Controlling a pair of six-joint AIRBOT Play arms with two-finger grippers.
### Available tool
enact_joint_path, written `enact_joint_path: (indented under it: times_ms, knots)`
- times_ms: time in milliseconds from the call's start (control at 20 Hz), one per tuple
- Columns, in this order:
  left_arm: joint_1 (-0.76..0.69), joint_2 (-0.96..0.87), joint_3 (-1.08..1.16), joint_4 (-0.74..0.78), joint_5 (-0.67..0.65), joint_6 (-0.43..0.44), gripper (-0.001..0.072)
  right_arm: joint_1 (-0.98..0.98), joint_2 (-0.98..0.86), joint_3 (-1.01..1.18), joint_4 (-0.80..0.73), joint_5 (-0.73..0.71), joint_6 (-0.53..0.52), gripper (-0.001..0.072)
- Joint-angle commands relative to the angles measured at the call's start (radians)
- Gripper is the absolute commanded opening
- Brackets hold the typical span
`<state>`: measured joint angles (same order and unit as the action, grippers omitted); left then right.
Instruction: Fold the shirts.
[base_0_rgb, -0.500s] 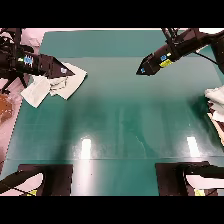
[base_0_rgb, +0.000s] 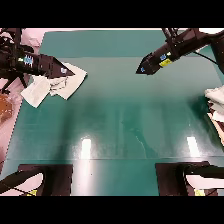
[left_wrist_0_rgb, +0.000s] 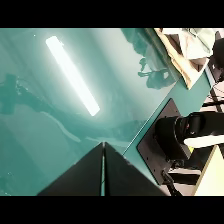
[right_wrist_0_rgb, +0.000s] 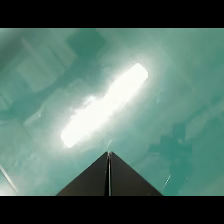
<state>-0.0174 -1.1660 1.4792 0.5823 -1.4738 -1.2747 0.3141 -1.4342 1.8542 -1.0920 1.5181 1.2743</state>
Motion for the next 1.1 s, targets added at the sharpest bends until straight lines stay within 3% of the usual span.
enact_joint_path:
  times_ms: [0,300,500,550,600,650,700,750,1050]
  knots:
    - [0.001,0.000,0.000,0.000,0.000,0.000,0.0028,0.000,0.000,0.000,0.000,-0.077,0.000,0.0020]
    - [0.001,0.000,0.000,-0.067,0.076,0.000,0.0028,0.003,0.000,0.000,0.082,-0.087,0.058,0.0020]
    - [0.001,0.000,0.000,-0.061,0.079,0.008,0.0029,0.003,-0.005,0.000,0.257,-0.227,0.143,0.0022]
    - [0.005,0.000,0.000,-0.016,0.071,0.024,0.0029,0.002,-0.015,0.000,0.298,-0.255,0.167,0.0037]
    - [0.017,0.000,0.000,0.058,0.079,-0.021,0.0036,0.002,-0.034,0.000,0.339,-0.278,0.185,0.0181]
    - [0.038,0.000,0.000,0.128,0.092,-0.059,0.0279,0.000,-0.063,0.000,0.369,-0.294,0.203,0.0393]
    - [0.077,0.000,0.000,0.189,0.107,-0.108,0.0525,-0.002,-0.095,0.000,0.388,-0.309,0.222,0.0462]
    - [0.131,0.000,0.000,0.231,0.124,-0.125,0.0584,-0.002,-0.135,0.000,0.406,-0.337,0.256,0.0462]
    - [0.486,0.000,0.000,0.346,0.156,-0.127,0.0584,0.015,-0.366,0.000,0.604,-0.635,0.279,0.0462]
